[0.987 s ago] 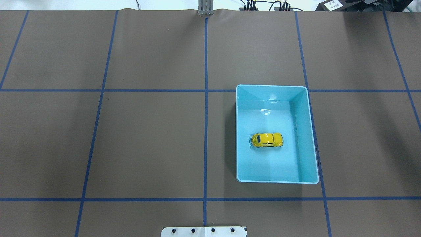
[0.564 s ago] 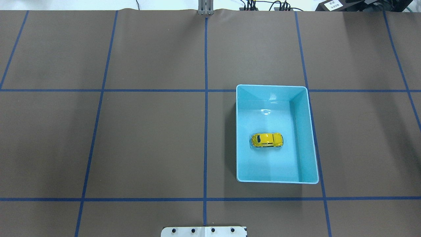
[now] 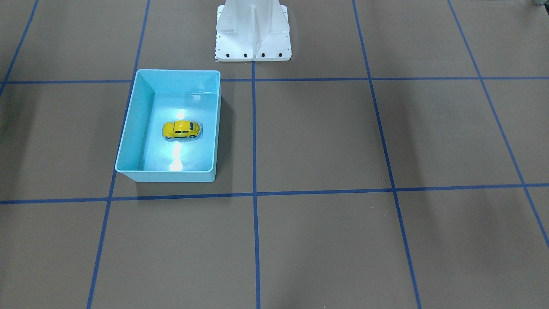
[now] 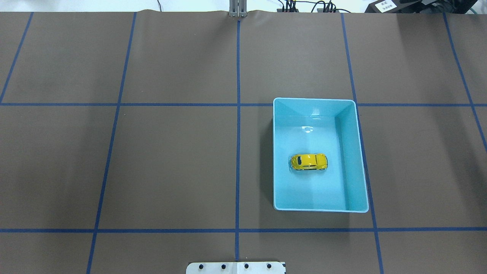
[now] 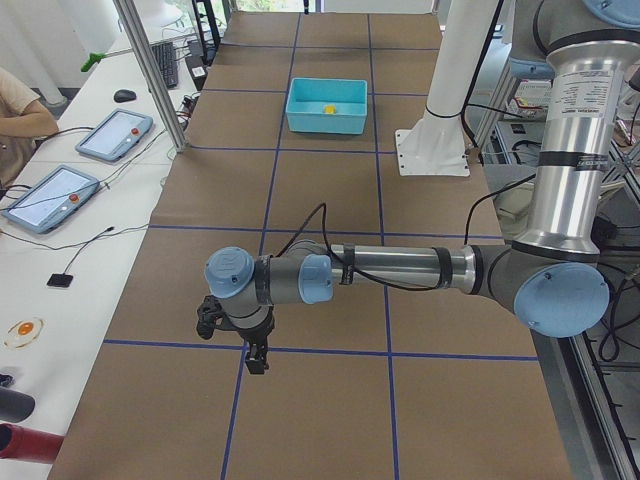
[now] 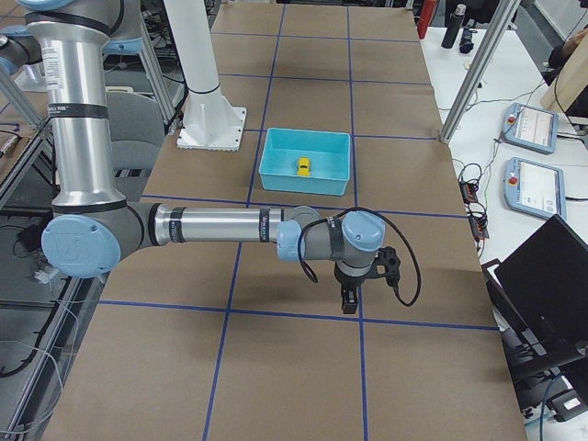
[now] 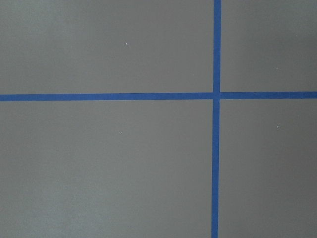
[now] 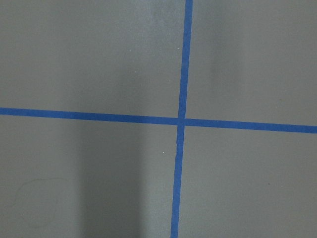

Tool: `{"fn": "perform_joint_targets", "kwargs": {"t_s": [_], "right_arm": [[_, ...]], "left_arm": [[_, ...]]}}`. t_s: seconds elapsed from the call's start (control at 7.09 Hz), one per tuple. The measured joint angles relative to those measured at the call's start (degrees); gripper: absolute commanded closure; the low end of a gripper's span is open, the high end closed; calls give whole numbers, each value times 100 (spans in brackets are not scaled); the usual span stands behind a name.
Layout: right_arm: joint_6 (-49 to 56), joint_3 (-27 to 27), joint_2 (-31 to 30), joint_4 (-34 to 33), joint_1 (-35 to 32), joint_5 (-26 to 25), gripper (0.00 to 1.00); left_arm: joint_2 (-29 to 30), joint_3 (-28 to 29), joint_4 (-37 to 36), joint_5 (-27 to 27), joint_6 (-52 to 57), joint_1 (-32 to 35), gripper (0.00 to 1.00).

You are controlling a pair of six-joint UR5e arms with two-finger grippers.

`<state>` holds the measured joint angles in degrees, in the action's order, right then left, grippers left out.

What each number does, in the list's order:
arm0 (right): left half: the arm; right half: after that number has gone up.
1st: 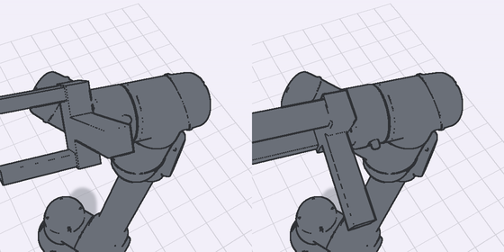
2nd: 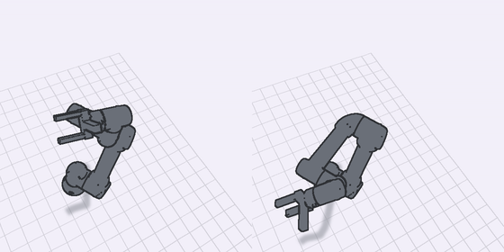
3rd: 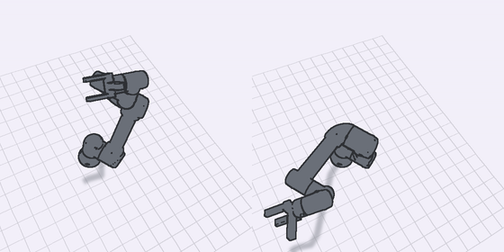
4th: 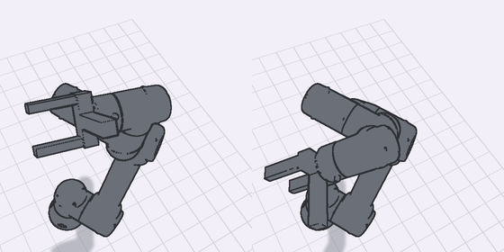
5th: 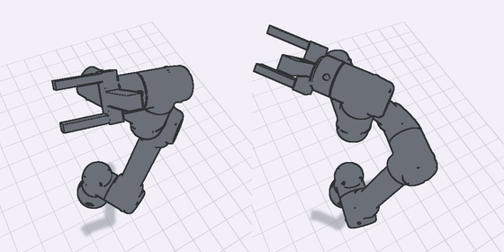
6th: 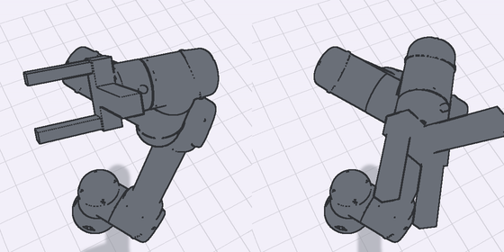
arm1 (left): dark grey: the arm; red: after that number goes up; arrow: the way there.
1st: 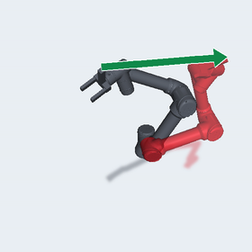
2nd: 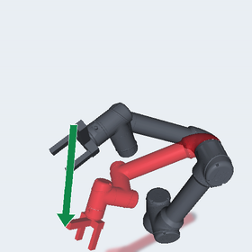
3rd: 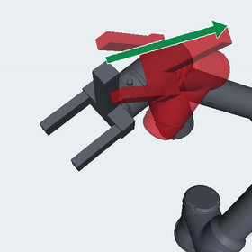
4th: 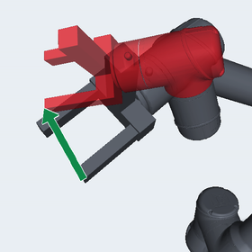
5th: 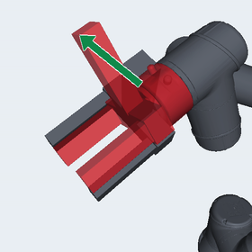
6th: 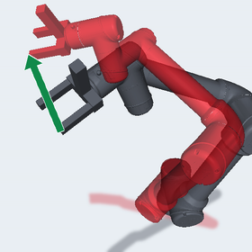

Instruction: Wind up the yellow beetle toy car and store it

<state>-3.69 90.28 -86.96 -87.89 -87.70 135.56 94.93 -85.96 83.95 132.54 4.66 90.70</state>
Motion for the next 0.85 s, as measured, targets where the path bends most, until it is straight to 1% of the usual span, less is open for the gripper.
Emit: {"fn": "perform_joint_targets", "kwargs": {"t_s": [0.28, 0.85], "right_arm": [[-274, 175, -51, -15, -16, 5, 0], [-318, 216, -128, -12, -23, -7, 0]], "left_arm": [[0, 0, 1, 0, 0, 0, 0], [0, 0, -2, 2, 0, 0, 0]]}}
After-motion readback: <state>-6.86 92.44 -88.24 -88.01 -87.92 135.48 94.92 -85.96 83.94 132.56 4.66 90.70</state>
